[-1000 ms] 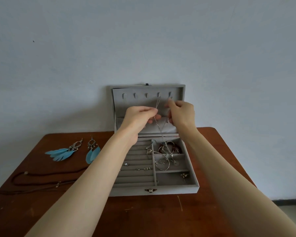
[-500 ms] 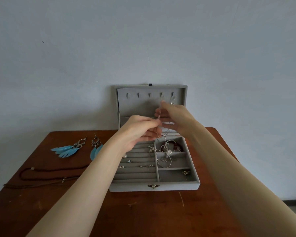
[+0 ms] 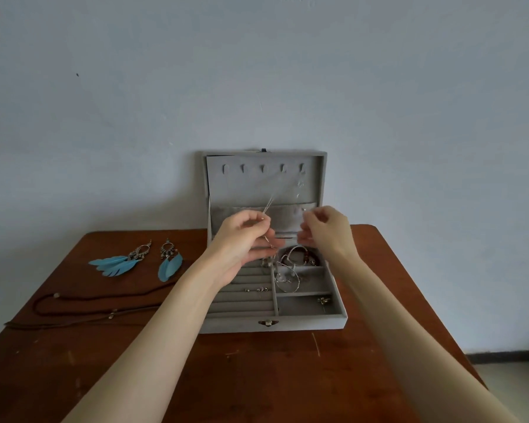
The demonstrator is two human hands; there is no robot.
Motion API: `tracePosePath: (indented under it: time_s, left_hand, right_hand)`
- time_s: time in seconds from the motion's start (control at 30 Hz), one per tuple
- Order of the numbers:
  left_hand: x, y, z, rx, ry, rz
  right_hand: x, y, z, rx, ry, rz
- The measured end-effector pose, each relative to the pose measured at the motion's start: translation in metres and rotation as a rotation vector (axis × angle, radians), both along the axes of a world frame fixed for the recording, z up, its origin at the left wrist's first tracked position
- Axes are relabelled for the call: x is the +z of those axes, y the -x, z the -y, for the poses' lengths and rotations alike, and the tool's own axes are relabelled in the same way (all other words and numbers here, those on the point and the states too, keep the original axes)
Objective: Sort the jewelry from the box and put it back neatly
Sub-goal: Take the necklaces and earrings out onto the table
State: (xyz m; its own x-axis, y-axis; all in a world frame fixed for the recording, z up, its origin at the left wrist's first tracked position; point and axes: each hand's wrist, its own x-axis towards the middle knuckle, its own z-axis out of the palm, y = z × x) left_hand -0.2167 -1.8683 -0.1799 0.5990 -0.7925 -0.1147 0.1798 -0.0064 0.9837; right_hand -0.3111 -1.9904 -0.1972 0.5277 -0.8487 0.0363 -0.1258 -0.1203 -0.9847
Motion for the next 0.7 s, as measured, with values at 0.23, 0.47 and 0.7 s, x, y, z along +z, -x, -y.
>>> tracePosePath:
  time_s: [0.23,0.47,0.7]
  left_hand:
    - [-0.011,0.007,-0.004,0.019,0.061,-0.053]
    - [-0.009,0.007,-0.015,0.004,0.005,0.074]
    - [0.0,0.007,-0.016,-0.02,-0.058,0.125]
  right_hand:
    - [-0.017,0.007,-0.02,0.344,-0.2,-0.041]
    - [-0.002,-0.003,-0.009,-0.078,0.34,-0.218]
    - [0.049,-0.042,0.008,0.157,-0.47,0.153]
